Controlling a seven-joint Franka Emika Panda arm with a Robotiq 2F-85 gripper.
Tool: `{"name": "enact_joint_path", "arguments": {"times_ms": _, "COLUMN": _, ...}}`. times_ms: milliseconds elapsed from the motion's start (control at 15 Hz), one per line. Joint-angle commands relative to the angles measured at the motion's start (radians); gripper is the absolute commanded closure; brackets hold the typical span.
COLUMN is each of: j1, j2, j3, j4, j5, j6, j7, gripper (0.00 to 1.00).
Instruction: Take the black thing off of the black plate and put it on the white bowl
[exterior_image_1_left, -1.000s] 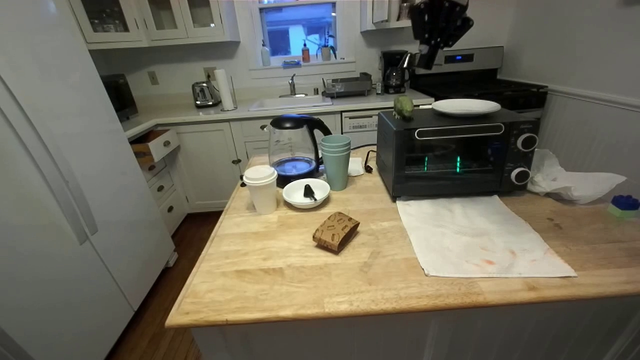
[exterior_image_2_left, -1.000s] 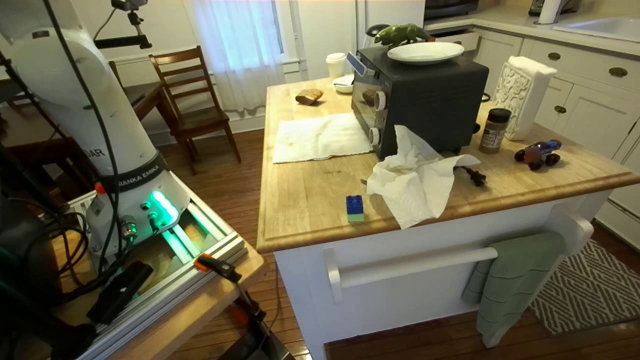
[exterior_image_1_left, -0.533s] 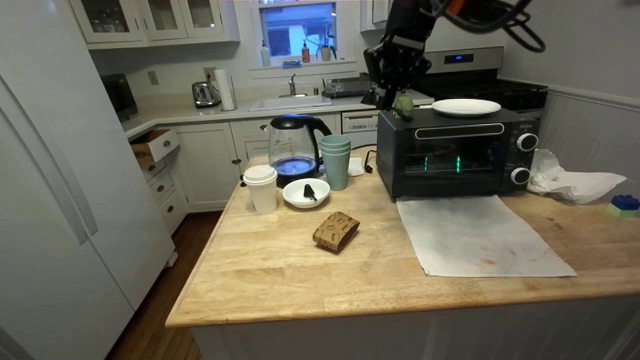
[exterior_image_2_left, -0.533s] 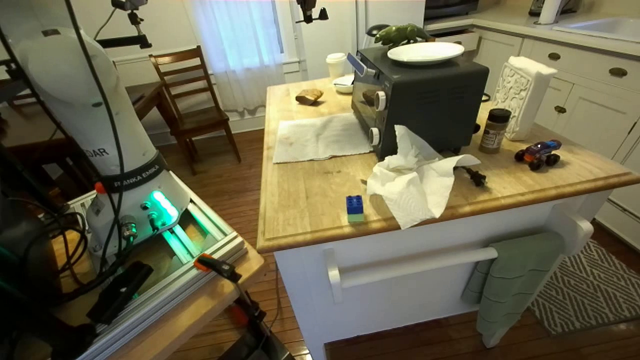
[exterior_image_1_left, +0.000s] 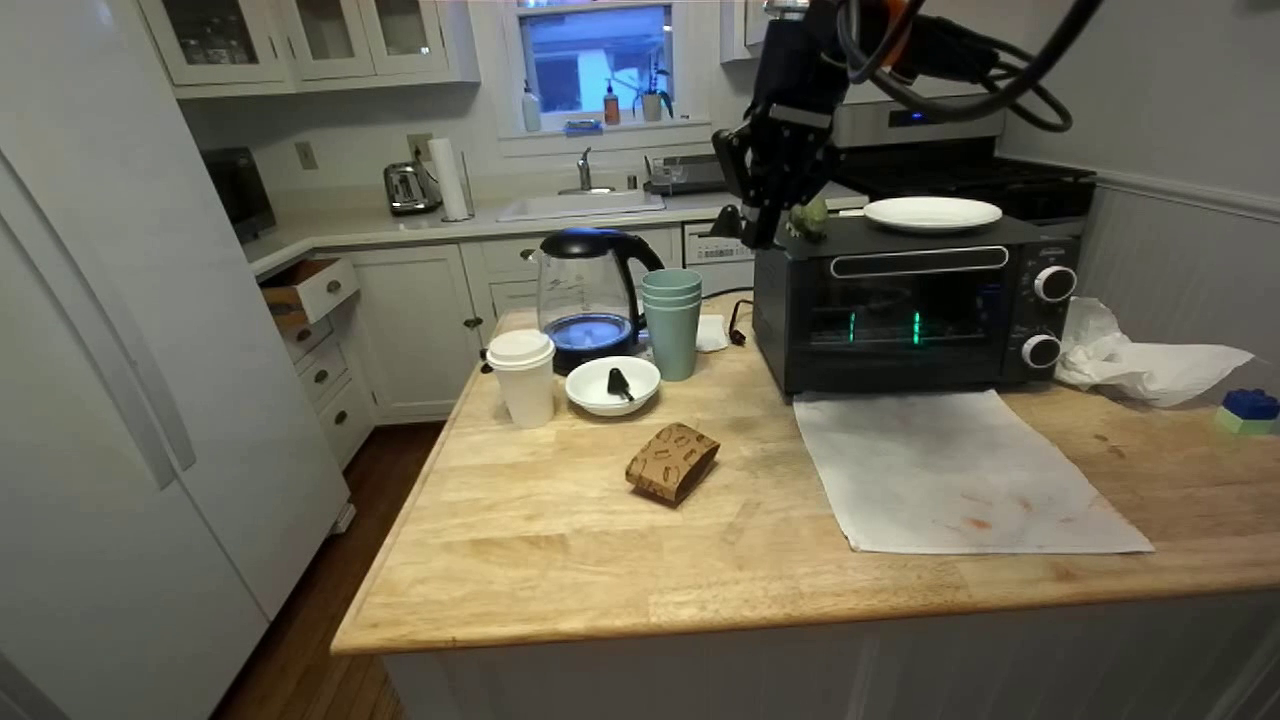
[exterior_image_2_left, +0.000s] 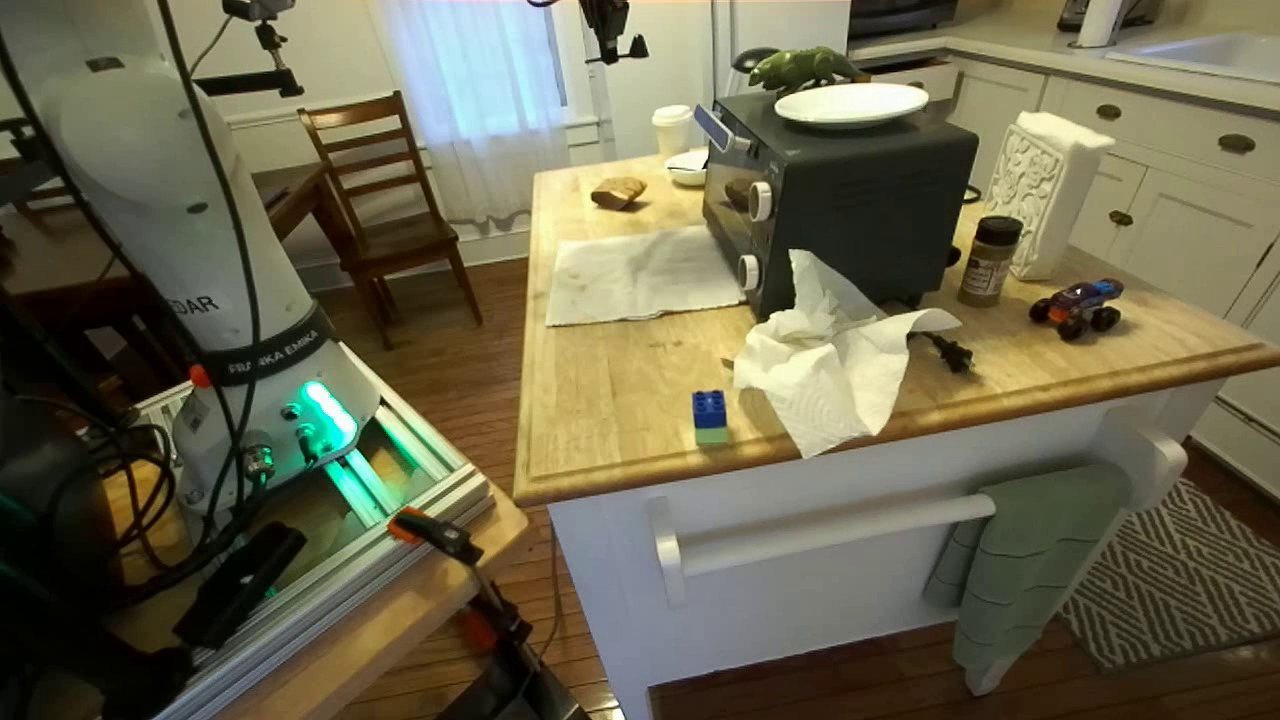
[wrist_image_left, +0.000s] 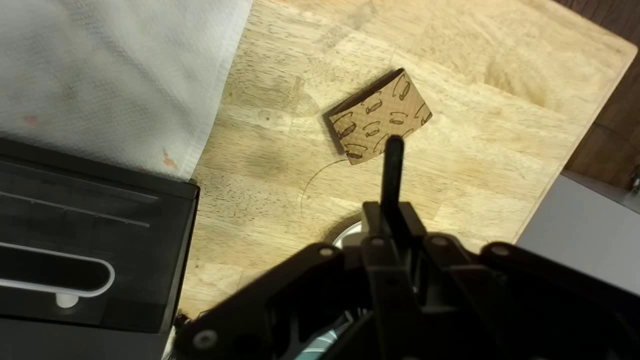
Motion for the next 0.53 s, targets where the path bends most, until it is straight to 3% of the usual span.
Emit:
{"name": "enact_joint_path", "arguments": {"times_ms": 0, "j1": 0.002, "j2": 0.0, "j3": -0.003, "j4": 0.002, "j5": 0.0, "j6": -0.003, "j7": 0.0, "gripper": 0.91}}
{"name": "enact_joint_path", "arguments": {"times_ms": 67, "j1": 0.002, "j2": 0.0, "j3": -0.003, "j4": 0.002, "j5": 0.0, "j6": -0.003, "j7": 0.0, "gripper": 0.98}}
{"name": "enact_joint_path", "arguments": {"times_ms": 467, "j1": 0.067, "j2": 0.224, "j3": 0.014, "j4": 0.242, "j5": -0.129, "j6": -0.143, "j7": 0.144, "gripper": 0.98}}
